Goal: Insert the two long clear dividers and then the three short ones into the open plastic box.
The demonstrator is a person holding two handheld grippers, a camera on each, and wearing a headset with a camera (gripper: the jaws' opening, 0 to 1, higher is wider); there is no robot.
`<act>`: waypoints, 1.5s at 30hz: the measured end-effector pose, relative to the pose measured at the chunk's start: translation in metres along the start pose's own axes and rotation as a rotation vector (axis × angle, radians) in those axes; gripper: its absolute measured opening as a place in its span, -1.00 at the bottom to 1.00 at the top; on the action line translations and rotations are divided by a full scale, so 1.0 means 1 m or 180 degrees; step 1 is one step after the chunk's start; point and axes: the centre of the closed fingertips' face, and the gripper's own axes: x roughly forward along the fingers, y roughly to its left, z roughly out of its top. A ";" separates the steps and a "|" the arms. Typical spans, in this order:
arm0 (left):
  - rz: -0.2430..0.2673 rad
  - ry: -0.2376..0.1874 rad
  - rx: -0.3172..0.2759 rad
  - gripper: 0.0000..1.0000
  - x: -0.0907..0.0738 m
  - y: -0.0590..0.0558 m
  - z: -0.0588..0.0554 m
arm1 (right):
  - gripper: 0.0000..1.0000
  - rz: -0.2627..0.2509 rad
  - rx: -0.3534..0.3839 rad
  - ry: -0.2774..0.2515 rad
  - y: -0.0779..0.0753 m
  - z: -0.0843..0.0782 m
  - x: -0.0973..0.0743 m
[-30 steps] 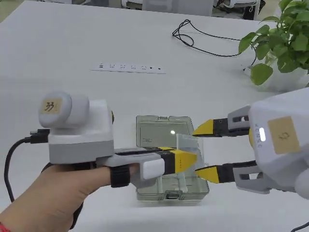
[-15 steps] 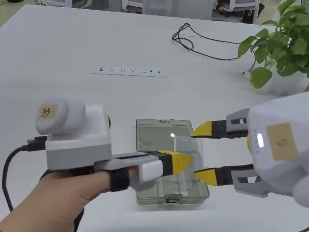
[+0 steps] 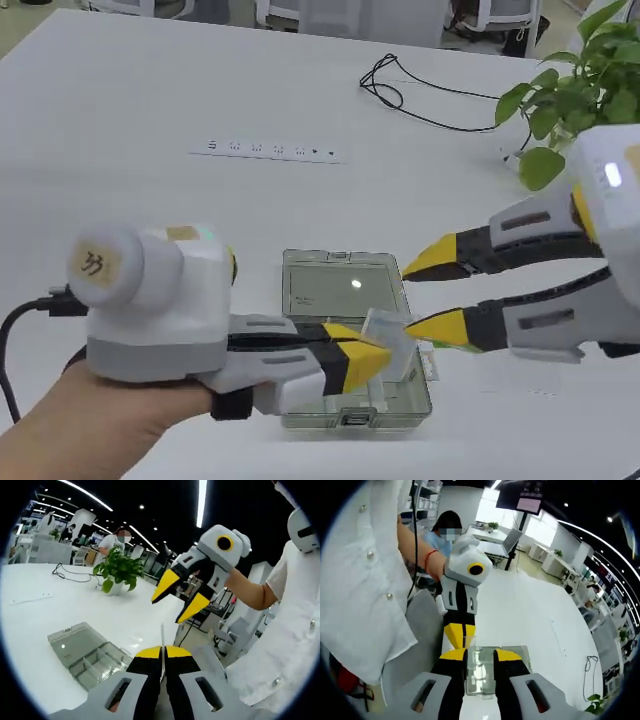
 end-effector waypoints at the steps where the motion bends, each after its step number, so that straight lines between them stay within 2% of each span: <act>1: -0.0015 0.0010 0.0046 -1.00 0.000 -0.001 0.000 | -0.58 0.0075 0.0009 -0.0016 0.002 0.001 0.000; 5: -0.0099 0.0008 0.0234 -1.00 -0.001 -0.006 0.001 | -0.67 0.0369 0.0145 -0.0080 0.008 0.004 0.001; 7: -0.0130 0.0027 0.0400 -1.00 -0.001 -0.008 0.002 | -0.71 0.0467 0.0173 -0.0070 0.009 0.001 0.003; 11: -0.0162 0.0079 0.0554 -1.00 -0.002 -0.009 -0.001 | -0.75 0.0626 0.0207 -0.0021 0.014 -0.002 0.007; 17: -0.0230 0.0027 0.0630 -1.00 -0.002 -0.014 0.003 | -0.80 0.0827 0.0241 0.0005 0.024 -0.003 0.012; 26: -0.0240 -0.0044 0.0671 -1.00 -0.003 -0.017 0.007 | -0.91 0.0932 0.0236 0.0016 0.033 -0.003 0.018; 35: -0.0235 -0.0018 0.0740 -1.00 -0.004 -0.019 0.003 | -0.94 0.0971 0.0258 0.0004 0.036 -0.004 0.019; 45: -0.0188 -0.0068 0.0661 -1.00 -0.005 -0.019 0.004 | -0.94 0.0943 0.0273 -0.0025 0.037 -0.003 0.020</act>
